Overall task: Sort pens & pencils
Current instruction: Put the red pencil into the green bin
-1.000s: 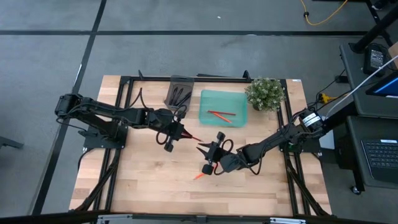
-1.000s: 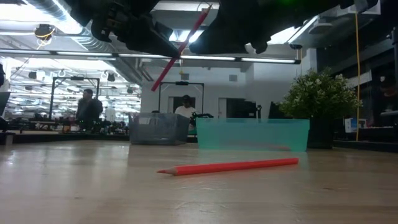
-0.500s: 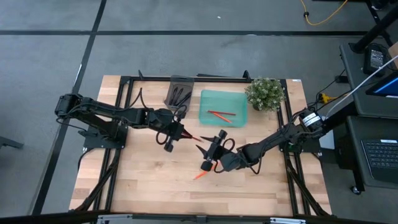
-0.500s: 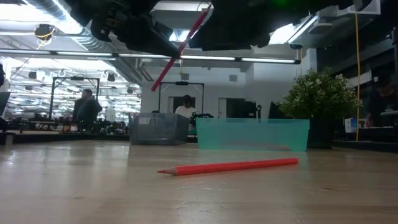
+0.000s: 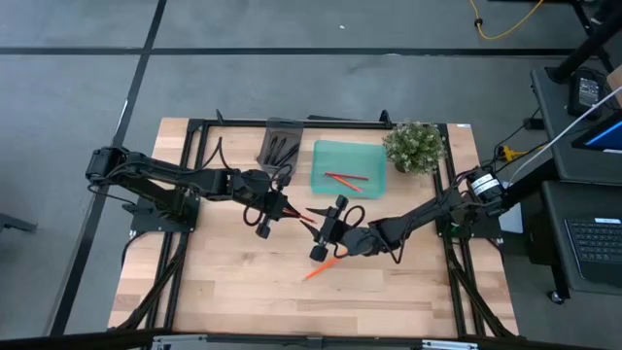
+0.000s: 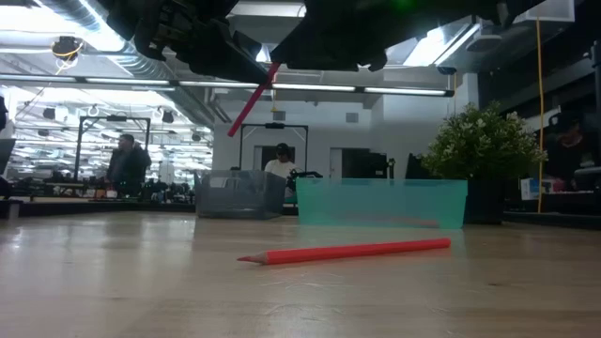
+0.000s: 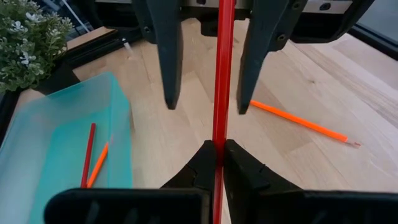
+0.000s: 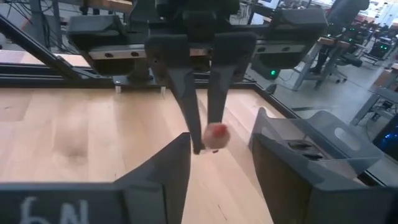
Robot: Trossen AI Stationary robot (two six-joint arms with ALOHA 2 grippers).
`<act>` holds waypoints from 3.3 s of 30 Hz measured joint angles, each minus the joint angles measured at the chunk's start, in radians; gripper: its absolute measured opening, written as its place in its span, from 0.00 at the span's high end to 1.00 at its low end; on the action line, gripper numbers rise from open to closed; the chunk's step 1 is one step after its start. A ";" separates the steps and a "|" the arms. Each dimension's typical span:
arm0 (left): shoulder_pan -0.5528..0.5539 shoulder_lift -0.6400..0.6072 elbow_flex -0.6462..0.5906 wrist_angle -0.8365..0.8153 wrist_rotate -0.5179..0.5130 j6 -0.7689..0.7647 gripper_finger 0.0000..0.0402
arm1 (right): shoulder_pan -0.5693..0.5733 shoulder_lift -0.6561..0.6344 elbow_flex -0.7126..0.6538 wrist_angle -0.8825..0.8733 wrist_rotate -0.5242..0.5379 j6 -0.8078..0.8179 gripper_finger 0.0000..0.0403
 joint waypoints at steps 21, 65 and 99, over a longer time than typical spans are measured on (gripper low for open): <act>0.000 0.000 0.000 -0.003 0.000 -0.006 0.97 | -0.047 0.000 0.000 0.035 -0.151 -0.002 0.94; 0.000 0.000 0.000 -0.136 -0.244 -0.094 0.72 | 0.026 -0.146 0.000 -0.371 0.268 0.052 0.94; 0.000 0.001 0.000 -0.165 -0.244 -0.102 0.72 | -0.299 -0.311 0.000 -0.880 -0.033 0.226 0.94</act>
